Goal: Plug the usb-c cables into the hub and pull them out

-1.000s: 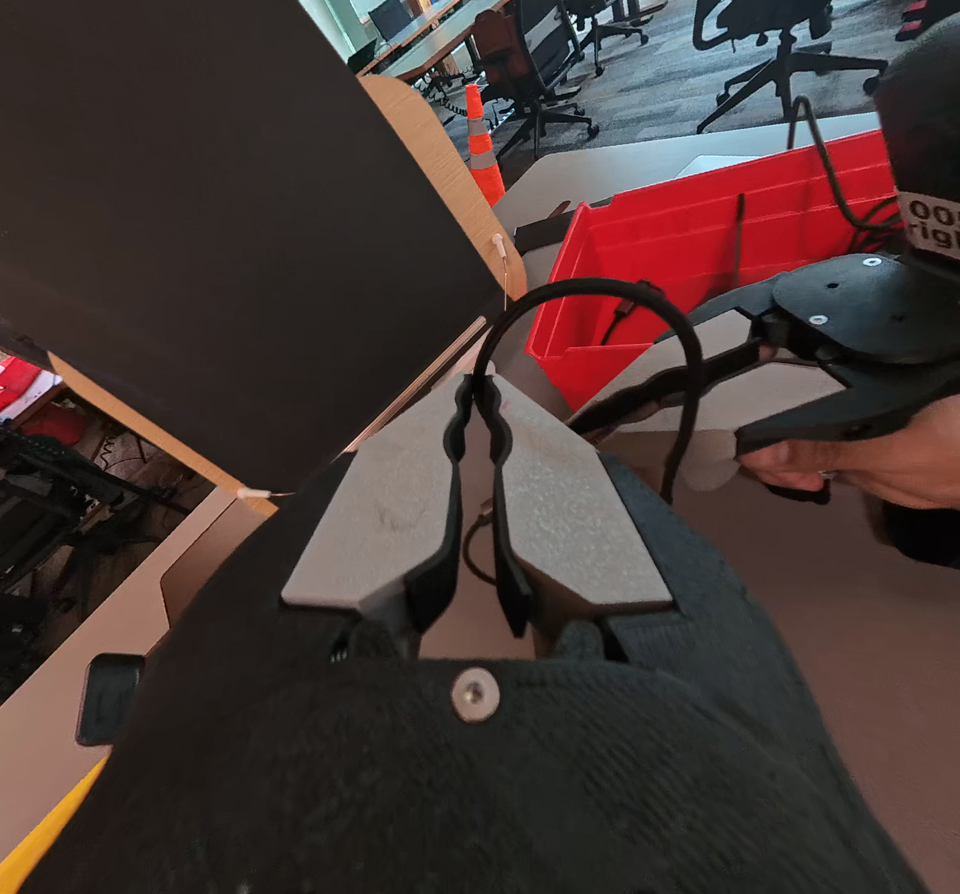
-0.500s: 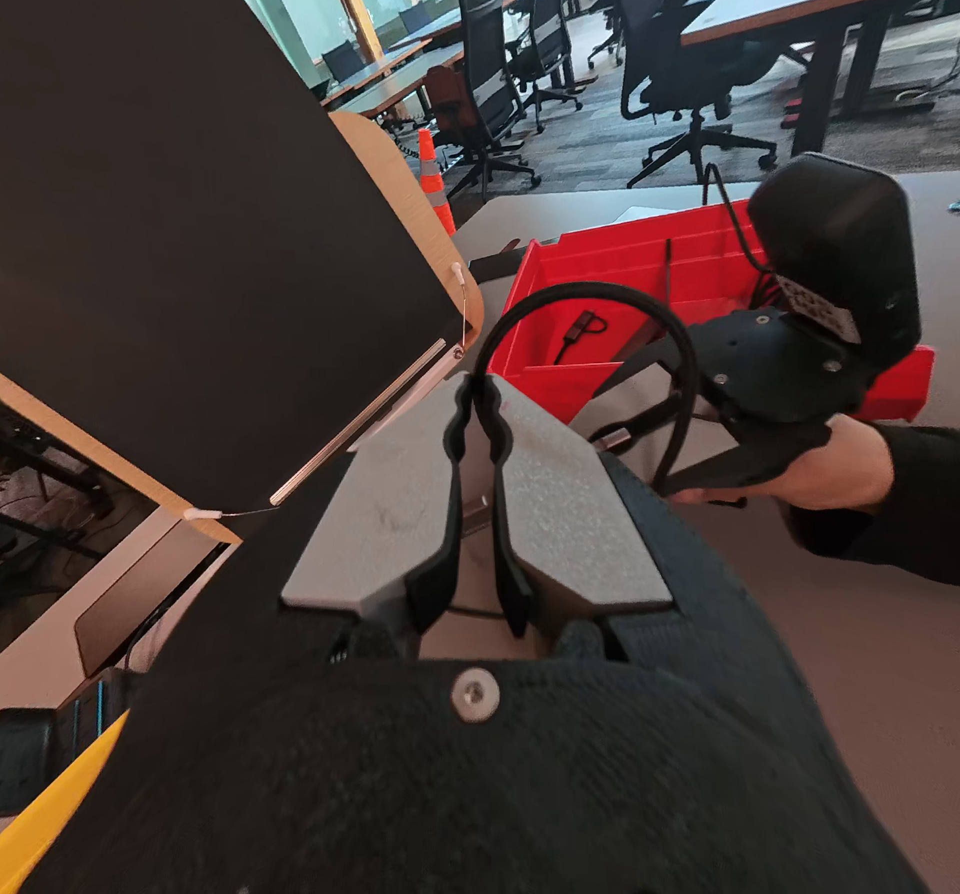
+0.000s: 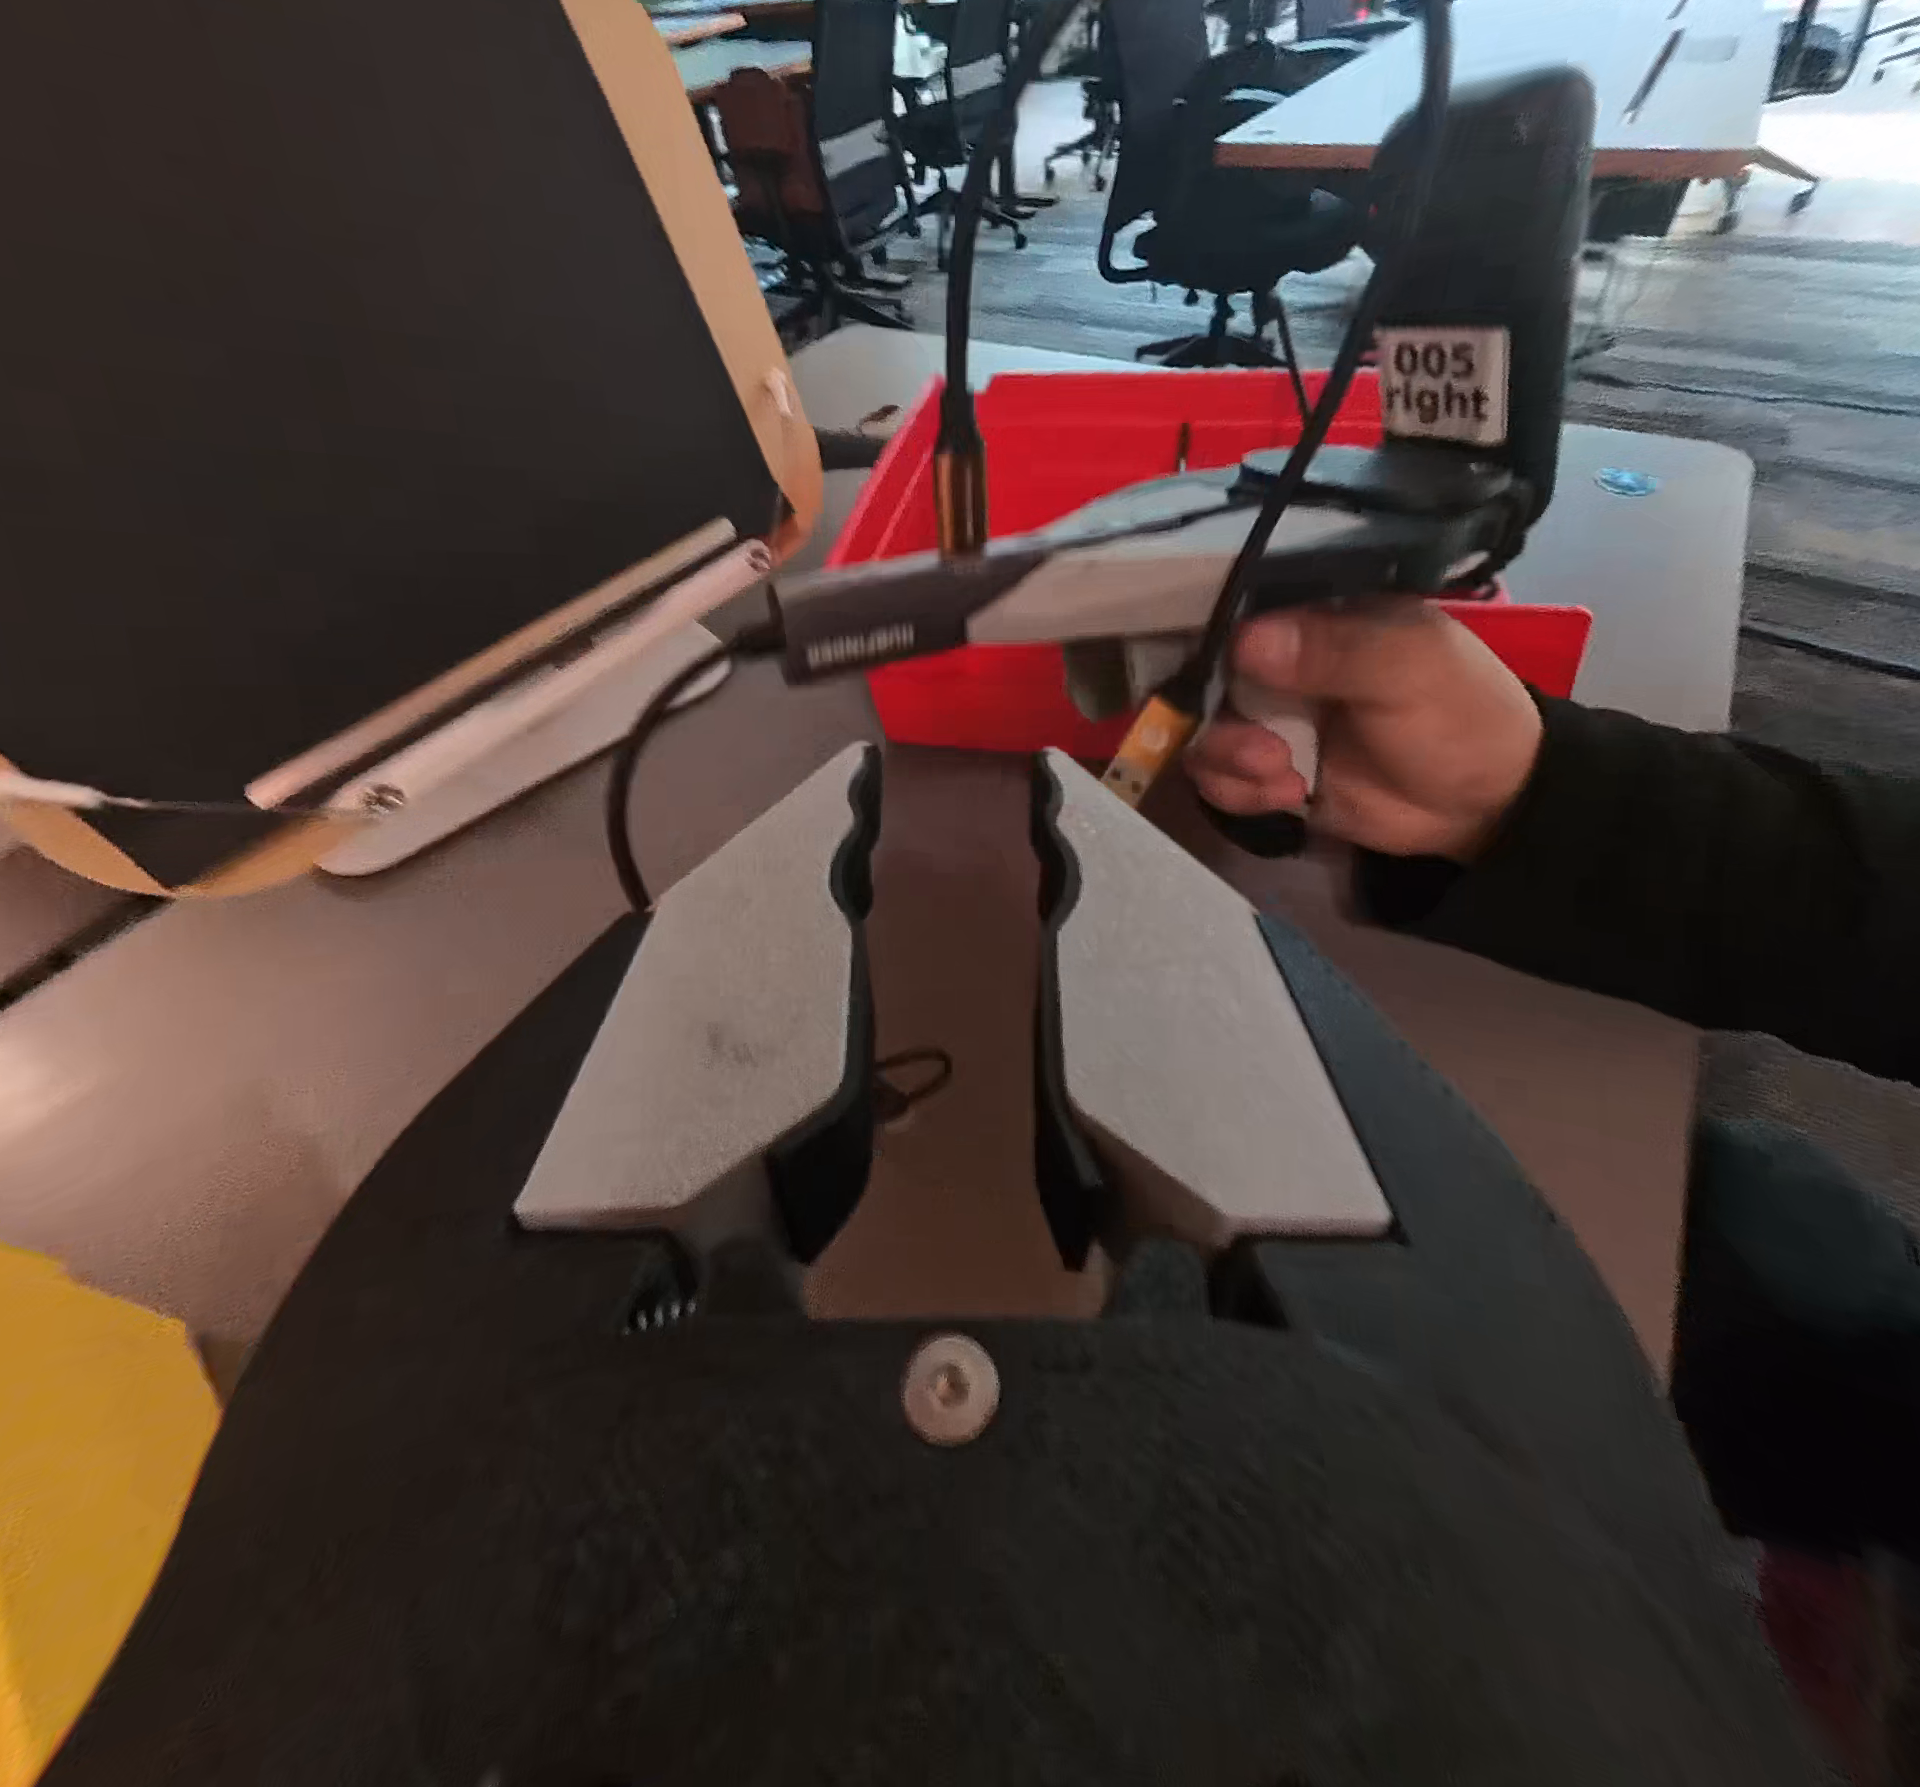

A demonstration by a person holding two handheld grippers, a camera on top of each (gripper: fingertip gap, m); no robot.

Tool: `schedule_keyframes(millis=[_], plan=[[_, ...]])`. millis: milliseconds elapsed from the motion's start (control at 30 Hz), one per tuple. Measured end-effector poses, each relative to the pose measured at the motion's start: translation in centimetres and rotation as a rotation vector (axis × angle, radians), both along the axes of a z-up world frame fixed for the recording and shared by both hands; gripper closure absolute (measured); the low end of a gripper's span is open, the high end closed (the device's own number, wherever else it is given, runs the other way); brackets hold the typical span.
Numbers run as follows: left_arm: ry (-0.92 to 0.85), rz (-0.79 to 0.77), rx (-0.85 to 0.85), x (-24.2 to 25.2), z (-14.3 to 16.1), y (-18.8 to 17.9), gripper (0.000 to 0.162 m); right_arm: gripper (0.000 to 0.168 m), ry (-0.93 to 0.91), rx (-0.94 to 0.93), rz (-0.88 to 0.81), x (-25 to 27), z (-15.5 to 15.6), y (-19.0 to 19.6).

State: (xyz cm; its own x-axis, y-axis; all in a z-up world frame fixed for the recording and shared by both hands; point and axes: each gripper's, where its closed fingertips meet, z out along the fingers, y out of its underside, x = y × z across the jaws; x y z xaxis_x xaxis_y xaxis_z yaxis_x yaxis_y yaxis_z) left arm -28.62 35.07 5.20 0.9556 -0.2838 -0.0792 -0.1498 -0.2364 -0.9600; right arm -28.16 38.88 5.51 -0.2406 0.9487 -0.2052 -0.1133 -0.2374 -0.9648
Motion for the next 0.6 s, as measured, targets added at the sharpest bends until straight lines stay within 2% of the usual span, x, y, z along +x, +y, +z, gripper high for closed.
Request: schedule_keyframes(millis=[133, 200, 300, 367, 500, 600], plan=[[-0.139, -0.097, -0.046, 1.0, -2.4, 0.0, 0.138, 0.163, 0.089, -0.018, 0.120, 0.9, 1.5, -1.7], [-0.240, -0.135, 0.001, 1.2, -1.9, 0.3, 0.136, 0.163, 0.105, -0.039, 0.220, 1.3, 1.9, -2.9], [-0.356, -0.163, 0.151, 0.3, 0.5, 0.2, 0.134, 0.163, 0.072, -0.036, 0.229, 1.1, 1.4, -3.0], [-0.427, -0.183, 0.246, -0.4, 2.2, -0.4, 0.141, 0.163, 0.043, -0.031, 0.255, 1.0, 0.9, -3.3], [-0.442, -0.195, 0.224, -0.8, 1.5, -0.1, 0.149, 0.163, 0.044, -0.054, 0.261, 0.8, 0.8, -3.3], [-0.461, -0.241, 0.217, -0.3, 1.1, -0.4, 0.136, 0.163, 0.053, -0.041, 0.230, 0.7, 0.8, -3.0]])
